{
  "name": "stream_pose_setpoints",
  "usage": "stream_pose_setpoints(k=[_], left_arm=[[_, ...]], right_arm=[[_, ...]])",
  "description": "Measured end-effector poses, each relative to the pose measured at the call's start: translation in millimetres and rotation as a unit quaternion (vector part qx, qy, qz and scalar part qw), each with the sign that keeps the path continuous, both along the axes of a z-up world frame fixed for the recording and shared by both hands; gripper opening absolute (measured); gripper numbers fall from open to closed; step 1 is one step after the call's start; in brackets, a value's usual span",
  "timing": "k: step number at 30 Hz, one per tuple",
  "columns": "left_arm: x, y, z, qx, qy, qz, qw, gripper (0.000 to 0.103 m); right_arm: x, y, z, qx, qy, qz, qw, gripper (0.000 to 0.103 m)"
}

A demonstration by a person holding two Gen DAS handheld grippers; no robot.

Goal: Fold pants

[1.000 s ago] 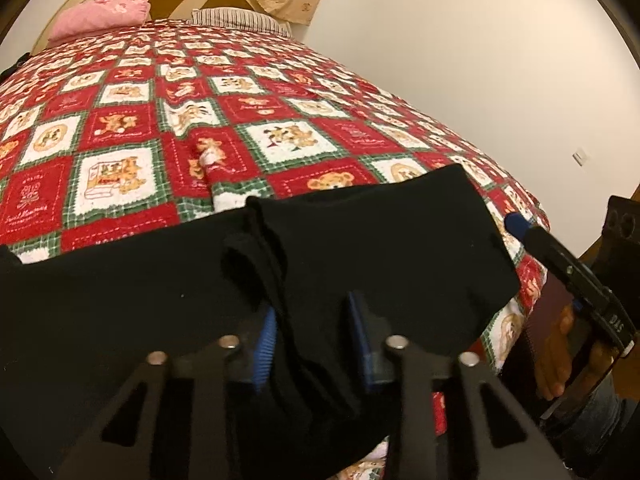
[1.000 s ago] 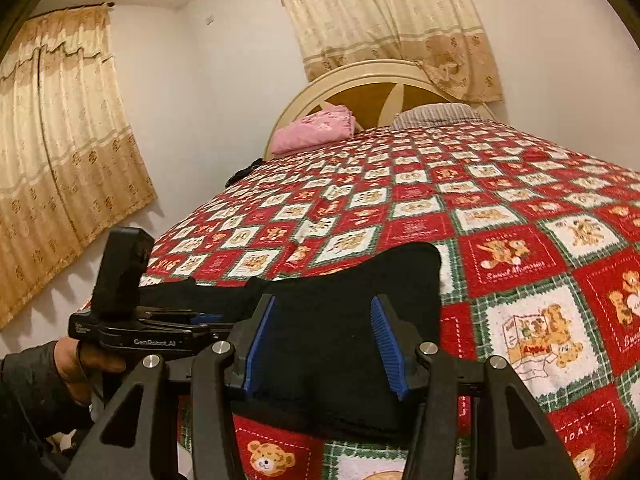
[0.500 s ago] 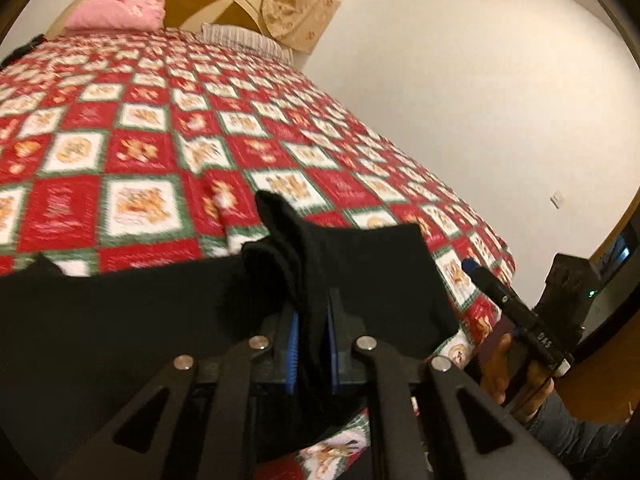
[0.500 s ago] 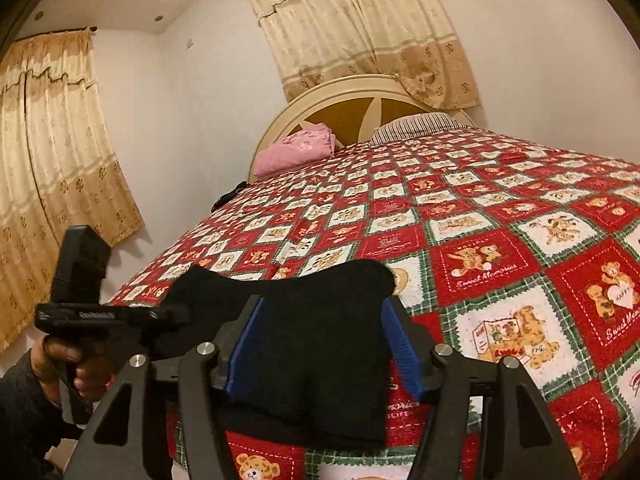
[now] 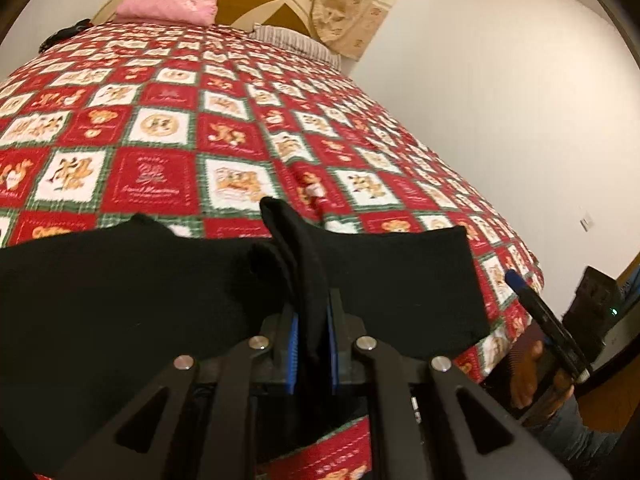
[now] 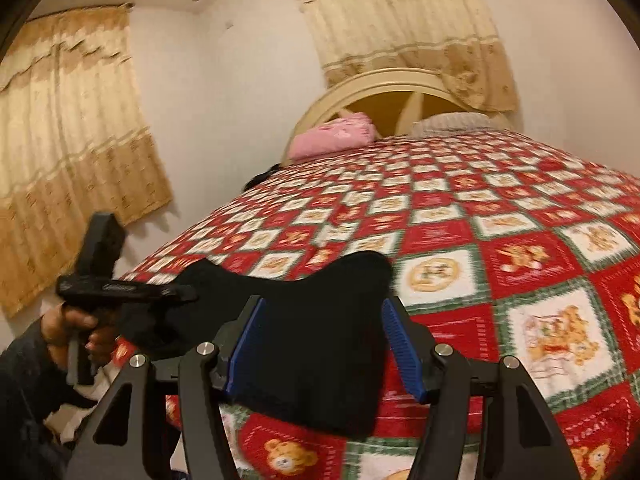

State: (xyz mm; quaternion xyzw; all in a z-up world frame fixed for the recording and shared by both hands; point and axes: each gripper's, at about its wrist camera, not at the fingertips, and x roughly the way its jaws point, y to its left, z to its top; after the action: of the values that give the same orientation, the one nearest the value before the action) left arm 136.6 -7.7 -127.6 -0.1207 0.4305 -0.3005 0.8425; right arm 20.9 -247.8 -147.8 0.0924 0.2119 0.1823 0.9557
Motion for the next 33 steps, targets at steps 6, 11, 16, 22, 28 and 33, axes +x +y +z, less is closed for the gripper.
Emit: stream_pose_setpoints(k=[6,11,16,22,28,33], left_arm=[[-1,5,-7,0.01,-0.002,0.006,0.9999,0.012],[-3,2,-24,0.038,-0.008,0.004,0.9992,0.013],[-7,4,-31,0.036,-0.016,0.006,0.9992,0.015],[-7,5,-32,0.043,-0.023,0.003,0.9988,0.019],[-10,2,-30,0.051,-0.031,0.006,0.9982,0.022],[-11,-1,-30,0.063,-0.042,0.003,0.9971,0.036]], right_arm=[[1,34,-11,-0.058,0.018,0.055,0.997,0.062],[27,24,-37,-0.077,0.101,0.002,0.992,0.062],[25,12,-32,-0.045,0.1,-0.008,0.994,0.062],[24,20,1,-0.042,0.045,0.005,0.998,0.064],[70,39,5,-0.046,0.067,0.041,0.996,0.065],[104,16,-28,-0.028,0.135,-0.004,0.99,0.065]])
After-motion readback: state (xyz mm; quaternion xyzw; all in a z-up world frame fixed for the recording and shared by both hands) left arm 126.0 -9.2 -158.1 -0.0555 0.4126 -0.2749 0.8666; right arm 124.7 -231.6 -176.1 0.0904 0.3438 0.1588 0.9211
